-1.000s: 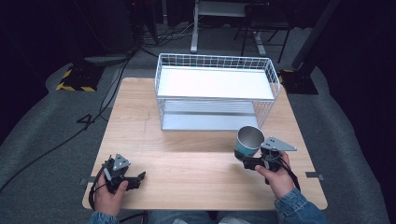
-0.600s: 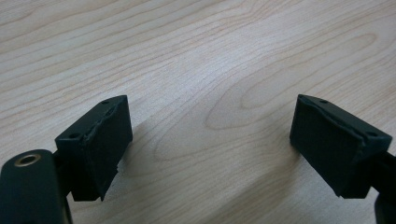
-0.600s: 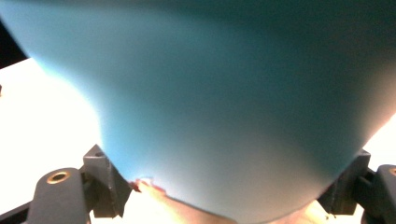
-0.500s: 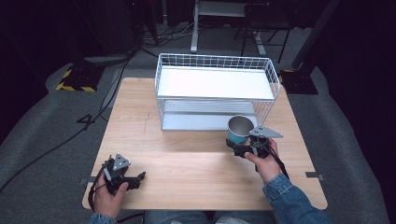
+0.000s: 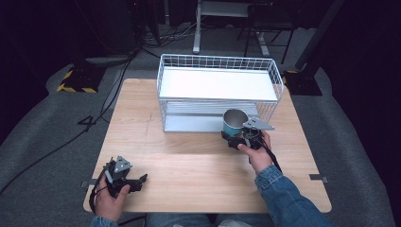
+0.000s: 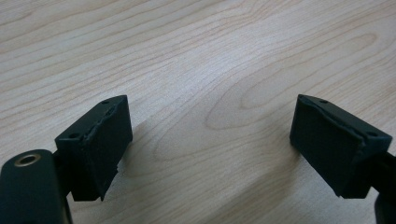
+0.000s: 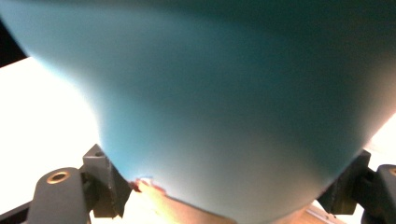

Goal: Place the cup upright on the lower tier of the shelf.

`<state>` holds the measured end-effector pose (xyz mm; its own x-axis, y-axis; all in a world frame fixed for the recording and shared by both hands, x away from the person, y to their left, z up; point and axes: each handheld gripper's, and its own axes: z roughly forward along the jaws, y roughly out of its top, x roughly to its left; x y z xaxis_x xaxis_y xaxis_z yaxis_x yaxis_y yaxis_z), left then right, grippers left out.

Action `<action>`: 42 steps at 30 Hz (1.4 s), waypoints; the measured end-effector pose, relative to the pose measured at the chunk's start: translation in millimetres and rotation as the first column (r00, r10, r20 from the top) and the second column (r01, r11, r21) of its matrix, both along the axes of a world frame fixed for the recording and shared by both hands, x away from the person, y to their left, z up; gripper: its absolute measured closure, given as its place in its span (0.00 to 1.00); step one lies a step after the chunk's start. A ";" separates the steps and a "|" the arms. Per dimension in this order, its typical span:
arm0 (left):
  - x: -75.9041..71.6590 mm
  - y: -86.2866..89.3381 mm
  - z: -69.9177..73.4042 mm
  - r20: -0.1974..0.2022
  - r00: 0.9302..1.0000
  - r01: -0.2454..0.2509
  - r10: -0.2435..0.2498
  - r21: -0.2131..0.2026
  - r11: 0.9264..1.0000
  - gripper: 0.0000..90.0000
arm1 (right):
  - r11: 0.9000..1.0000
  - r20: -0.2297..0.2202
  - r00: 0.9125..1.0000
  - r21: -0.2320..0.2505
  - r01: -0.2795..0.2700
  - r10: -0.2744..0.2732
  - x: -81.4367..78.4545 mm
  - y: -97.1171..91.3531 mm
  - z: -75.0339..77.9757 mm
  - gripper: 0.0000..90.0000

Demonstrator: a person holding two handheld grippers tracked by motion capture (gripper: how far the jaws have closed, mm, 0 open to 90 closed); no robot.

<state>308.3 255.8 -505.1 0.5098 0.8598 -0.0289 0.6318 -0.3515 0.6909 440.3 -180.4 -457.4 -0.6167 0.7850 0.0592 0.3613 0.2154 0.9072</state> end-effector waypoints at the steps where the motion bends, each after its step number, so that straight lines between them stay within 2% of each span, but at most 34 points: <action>1: 0.0 -0.1 -0.1 0.002 1.000 -0.001 0.001 0.001 1.000 0.15 | 1.000 0.003 1.000 -0.004 0.002 -0.002 2.0 1.8 -0.4 0.24; 3: 0.0 0.0 0.0 0.000 1.000 0.000 0.000 0.000 1.000 0.15 | 1.000 0.023 1.000 -0.017 0.014 -0.014 8.3 7.1 -0.8 0.24; 6: 0.0 0.0 0.0 0.000 1.000 0.000 0.000 0.001 1.000 0.15 | 1.000 0.040 0.999 -0.007 0.017 -0.017 12.2 10.5 -1.4 0.24; 14: -0.1 0.0 0.0 0.000 1.000 0.000 0.000 0.001 1.000 0.15 | 1.000 0.050 0.998 -0.012 0.029 -0.029 26.9 24.0 -4.9 0.24; 18: 0.0 0.0 0.1 0.000 1.000 -0.001 0.001 0.001 1.000 0.15 | 1.000 0.073 0.997 -0.009 0.029 -0.028 35.3 32.0 -6.5 0.24; 27: 0.0 0.0 0.1 0.000 1.000 0.000 0.000 0.001 1.000 0.15 | 0.998 0.063 0.996 0.014 0.068 -0.069 53.4 43.8 -15.2 0.24; 33: 0.1 -0.8 0.3 -0.003 1.000 -0.007 0.007 0.003 1.000 0.15 | 0.996 0.063 0.994 0.013 0.090 -0.091 66.7 47.3 -19.3 0.24; 42: 1.8 -3.1 0.0 -0.004 1.000 -0.015 0.015 0.004 1.000 0.13 | 0.994 0.049 0.993 0.001 0.106 -0.106 76.2 50.0 -24.0 0.24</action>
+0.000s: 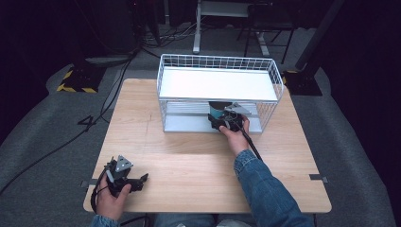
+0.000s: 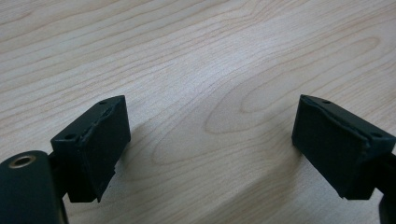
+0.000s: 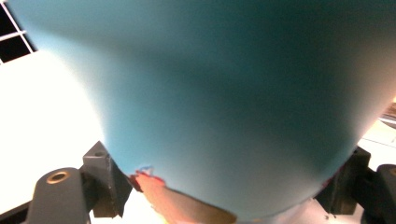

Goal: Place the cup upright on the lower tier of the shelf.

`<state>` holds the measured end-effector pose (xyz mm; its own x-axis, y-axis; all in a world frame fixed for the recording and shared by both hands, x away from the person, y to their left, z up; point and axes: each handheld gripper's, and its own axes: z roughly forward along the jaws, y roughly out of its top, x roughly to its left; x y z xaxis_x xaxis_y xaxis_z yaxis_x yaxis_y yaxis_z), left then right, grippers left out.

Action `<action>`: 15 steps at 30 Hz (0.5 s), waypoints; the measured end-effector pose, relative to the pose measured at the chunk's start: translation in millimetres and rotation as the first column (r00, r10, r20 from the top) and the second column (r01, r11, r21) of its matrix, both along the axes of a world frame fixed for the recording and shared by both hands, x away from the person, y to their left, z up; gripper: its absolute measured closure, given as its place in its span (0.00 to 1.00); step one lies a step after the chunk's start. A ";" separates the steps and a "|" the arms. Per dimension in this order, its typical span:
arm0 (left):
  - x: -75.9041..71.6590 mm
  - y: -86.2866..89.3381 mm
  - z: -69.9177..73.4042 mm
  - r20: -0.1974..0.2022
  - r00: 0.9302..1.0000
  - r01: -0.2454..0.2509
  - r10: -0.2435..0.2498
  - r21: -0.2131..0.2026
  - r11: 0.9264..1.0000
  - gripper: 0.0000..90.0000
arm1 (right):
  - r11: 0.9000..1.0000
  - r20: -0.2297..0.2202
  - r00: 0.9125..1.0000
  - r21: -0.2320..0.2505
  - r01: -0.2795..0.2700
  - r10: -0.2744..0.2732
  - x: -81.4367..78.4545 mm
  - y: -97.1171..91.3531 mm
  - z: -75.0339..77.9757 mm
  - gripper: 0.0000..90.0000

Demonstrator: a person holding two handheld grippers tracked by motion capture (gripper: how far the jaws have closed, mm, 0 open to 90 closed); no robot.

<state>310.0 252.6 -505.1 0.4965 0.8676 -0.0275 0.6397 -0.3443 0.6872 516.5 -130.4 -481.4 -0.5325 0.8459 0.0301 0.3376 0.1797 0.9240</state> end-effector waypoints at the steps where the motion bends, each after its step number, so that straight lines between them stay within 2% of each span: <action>1: 0.1 -0.1 0.0 0.000 1.000 0.000 0.000 0.000 1.000 0.13 | 1.000 0.007 1.000 -0.017 -0.002 0.002 1.8 0.4 -0.4 0.24; 4: 0.3 -0.2 -0.1 0.000 1.000 0.002 -0.002 -0.001 1.000 0.13 | 0.999 0.009 1.000 -0.032 -0.004 0.004 4.9 0.8 -1.5 0.24; 15: 2.8 -1.0 0.1 -0.005 1.000 0.006 -0.006 0.001 1.000 0.12 | 0.999 -0.021 1.000 -0.039 0.006 -0.007 9.4 -0.2 -8.3 0.24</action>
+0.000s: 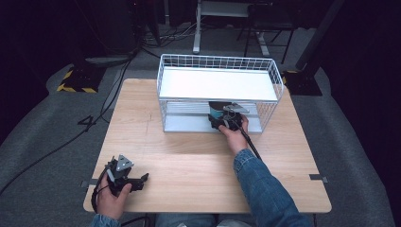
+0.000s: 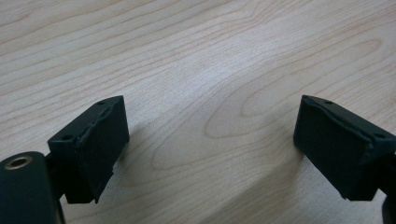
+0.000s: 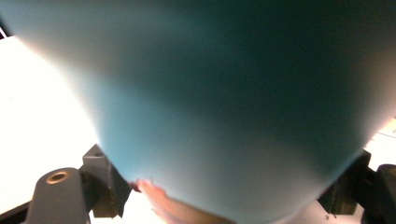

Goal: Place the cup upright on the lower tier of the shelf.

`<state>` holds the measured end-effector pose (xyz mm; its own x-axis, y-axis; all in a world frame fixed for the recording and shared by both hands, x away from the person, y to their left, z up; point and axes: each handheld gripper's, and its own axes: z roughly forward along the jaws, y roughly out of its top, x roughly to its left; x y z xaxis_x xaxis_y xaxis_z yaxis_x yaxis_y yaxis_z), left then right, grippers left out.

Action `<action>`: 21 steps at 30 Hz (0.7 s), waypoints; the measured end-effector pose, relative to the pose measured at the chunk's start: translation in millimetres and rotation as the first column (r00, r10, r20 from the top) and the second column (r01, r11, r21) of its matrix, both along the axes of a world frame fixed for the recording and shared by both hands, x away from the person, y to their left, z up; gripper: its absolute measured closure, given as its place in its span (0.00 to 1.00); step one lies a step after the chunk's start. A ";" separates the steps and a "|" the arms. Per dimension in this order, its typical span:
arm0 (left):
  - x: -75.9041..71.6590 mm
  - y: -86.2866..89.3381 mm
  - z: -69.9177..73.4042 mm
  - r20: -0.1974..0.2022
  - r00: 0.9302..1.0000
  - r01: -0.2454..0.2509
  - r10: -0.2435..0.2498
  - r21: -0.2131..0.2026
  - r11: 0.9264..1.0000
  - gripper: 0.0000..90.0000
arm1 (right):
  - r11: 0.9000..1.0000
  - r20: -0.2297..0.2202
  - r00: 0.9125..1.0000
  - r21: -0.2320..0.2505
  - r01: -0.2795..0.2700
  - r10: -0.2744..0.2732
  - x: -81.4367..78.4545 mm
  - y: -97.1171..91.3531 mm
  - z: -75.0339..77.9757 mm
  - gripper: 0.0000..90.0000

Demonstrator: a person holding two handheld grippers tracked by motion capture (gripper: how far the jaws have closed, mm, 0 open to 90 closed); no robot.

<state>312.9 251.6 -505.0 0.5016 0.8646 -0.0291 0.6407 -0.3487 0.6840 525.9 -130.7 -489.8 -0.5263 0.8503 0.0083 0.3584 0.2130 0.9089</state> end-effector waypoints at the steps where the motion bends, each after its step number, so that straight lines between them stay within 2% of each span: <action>1: 0.3 -0.2 -0.1 0.001 1.000 -0.001 0.001 0.001 1.000 0.12 | 1.000 -0.001 1.000 -0.002 -0.001 0.001 0.0 -0.1 -0.2 0.24; 6: 1.3 -0.4 -0.1 0.002 1.000 0.000 0.000 0.000 1.000 0.12 | 1.000 -0.025 1.000 0.004 0.007 -0.007 -0.1 -2.1 0.2 0.24; 12: 1.4 -0.5 0.1 0.000 1.000 0.000 0.000 0.002 1.000 0.12 | 1.000 -0.020 1.000 -0.011 -0.002 0.002 -0.4 -3.0 -0.4 0.24; 13: 1.4 -0.4 0.0 0.001 1.000 0.000 0.000 0.001 1.000 0.12 | 1.000 -0.007 1.000 -0.029 -0.006 0.005 0.0 -3.1 -0.9 0.23; 14: 1.4 -0.5 0.0 0.001 1.000 0.000 0.000 0.001 1.000 0.12 | 0.999 0.015 1.000 -0.045 -0.001 0.001 -0.8 -1.9 -1.1 0.16; 15: 1.4 -0.5 0.0 0.001 1.000 0.000 0.000 0.001 1.000 0.12 | 0.999 0.015 1.000 -0.045 -0.001 0.001 -0.8 -1.9 -1.1 0.16; 16: 1.4 -0.5 0.0 0.001 1.000 0.000 0.000 0.001 1.000 0.12 | 0.993 0.080 0.996 -0.106 0.047 -0.039 -5.6 2.5 -1.4 0.17; 17: 1.4 -0.5 0.0 0.001 1.000 0.000 0.000 0.001 1.000 0.12 | 0.993 0.080 0.996 -0.106 0.047 -0.039 -5.6 2.5 -1.4 0.17; 18: 1.4 -0.5 0.0 0.000 1.000 0.000 0.000 0.001 1.000 0.12 | 0.991 0.113 0.993 -0.128 0.033 -0.019 -8.4 4.8 -0.2 0.17; 21: 2.1 -1.2 -0.3 0.001 1.000 0.000 0.000 -0.002 1.000 0.12 | 0.991 0.103 0.995 -0.127 0.027 -0.014 -9.7 5.4 0.9 0.17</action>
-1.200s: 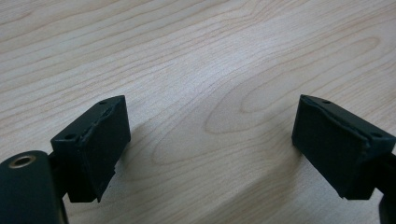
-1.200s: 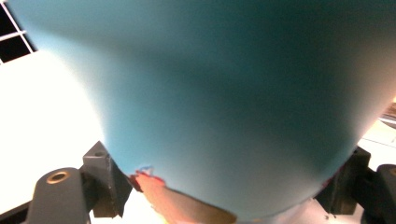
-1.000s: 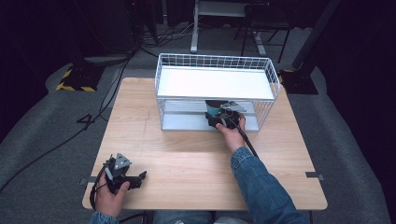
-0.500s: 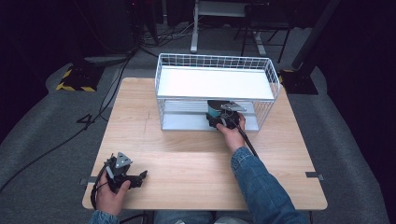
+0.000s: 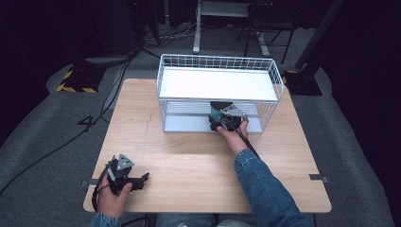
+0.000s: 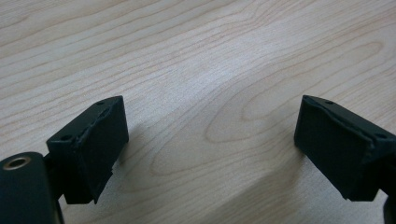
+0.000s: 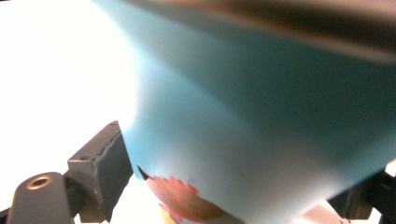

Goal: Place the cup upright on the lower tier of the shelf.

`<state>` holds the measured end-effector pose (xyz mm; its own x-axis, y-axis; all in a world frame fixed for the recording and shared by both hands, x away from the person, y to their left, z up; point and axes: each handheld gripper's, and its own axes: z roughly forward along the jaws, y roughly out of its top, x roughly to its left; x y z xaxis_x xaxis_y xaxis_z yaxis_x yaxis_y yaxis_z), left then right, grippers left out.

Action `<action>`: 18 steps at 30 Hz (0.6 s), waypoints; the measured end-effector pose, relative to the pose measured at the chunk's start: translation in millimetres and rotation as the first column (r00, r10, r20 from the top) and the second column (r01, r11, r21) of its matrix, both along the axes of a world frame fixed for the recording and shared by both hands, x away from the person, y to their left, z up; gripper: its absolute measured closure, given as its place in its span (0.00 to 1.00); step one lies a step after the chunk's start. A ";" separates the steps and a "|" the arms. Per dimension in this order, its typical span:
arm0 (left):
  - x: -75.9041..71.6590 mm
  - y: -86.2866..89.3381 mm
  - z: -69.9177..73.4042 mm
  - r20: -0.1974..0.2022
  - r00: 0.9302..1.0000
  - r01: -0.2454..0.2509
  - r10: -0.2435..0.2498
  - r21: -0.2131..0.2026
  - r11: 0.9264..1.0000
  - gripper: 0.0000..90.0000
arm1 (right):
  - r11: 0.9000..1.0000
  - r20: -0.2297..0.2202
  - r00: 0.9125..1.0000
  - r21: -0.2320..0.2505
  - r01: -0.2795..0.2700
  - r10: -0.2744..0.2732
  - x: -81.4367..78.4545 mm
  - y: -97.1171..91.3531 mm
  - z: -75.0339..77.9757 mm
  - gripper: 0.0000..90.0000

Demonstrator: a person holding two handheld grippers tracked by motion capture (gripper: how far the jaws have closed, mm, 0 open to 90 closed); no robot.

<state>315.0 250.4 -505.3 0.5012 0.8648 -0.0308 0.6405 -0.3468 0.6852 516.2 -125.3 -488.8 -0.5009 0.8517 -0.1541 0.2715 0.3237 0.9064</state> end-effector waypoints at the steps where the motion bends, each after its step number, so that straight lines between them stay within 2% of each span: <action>1: 0.4 -0.4 -0.1 0.001 1.000 -0.002 0.002 -0.002 1.000 0.11 | 1.000 -0.002 1.000 0.003 -0.003 0.003 -0.5 -0.2 0.3 0.17; 8: 0.9 -0.4 -0.1 0.002 1.000 0.001 -0.001 0.000 1.000 0.11 | 1.000 -0.029 0.999 0.009 -0.021 0.021 -5.5 -5.8 4.2 0.17; 18: 0.9 -0.3 -0.1 0.002 1.000 0.002 -0.002 0.001 1.000 0.11 | 0.997 -0.079 0.996 0.072 -0.030 0.035 -20.1 -21.3 12.7 0.17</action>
<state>315.9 250.1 -505.3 0.5031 0.8637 -0.0289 0.6383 -0.3489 0.6861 496.1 -146.6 -476.2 -0.5367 0.8421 -0.0529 0.3343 0.2698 0.9030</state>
